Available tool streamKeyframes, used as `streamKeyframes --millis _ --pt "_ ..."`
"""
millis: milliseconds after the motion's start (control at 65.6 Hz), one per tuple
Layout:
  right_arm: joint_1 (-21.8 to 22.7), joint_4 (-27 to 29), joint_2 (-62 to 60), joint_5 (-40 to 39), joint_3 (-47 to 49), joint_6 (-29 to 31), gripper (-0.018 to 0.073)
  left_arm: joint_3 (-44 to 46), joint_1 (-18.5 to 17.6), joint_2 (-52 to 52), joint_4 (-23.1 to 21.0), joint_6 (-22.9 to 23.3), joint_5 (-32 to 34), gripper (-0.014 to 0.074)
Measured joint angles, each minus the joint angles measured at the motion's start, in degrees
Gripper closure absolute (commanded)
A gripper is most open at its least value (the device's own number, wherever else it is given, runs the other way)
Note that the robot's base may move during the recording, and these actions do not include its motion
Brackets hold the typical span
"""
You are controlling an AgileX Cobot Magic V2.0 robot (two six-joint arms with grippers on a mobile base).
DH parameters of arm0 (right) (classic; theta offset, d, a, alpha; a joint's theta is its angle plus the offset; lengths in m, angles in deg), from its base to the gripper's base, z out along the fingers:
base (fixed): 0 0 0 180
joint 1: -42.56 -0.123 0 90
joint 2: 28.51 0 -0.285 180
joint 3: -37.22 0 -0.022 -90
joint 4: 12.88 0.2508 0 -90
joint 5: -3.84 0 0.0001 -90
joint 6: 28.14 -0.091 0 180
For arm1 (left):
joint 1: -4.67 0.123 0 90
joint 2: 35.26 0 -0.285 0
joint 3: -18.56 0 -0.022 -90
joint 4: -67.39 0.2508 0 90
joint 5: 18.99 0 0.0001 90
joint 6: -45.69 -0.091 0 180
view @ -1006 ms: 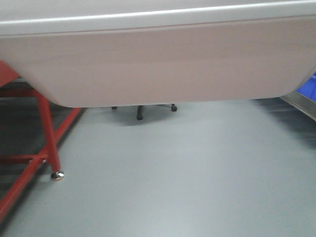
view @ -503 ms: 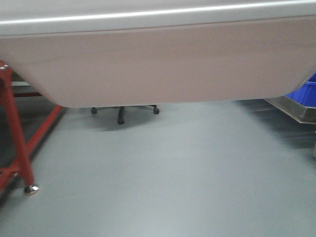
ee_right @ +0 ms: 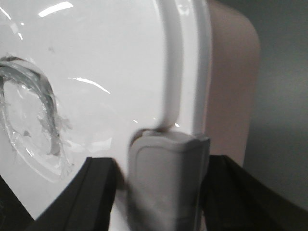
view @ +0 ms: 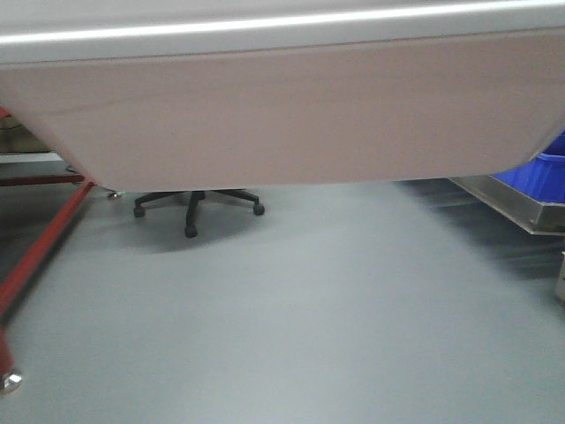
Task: Grab white bin and place on right shelf
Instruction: 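Carry the bin with both grippers toward the shelf of blue crates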
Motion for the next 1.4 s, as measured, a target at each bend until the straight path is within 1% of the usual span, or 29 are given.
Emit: streamKeyframes --millis 1402 --pt "0.0 0.0 0.0 0.0 0.0 -0.1 0.0132 0.0 0.0 -0.1 -0.1 -0.1 0.0 0.0348"
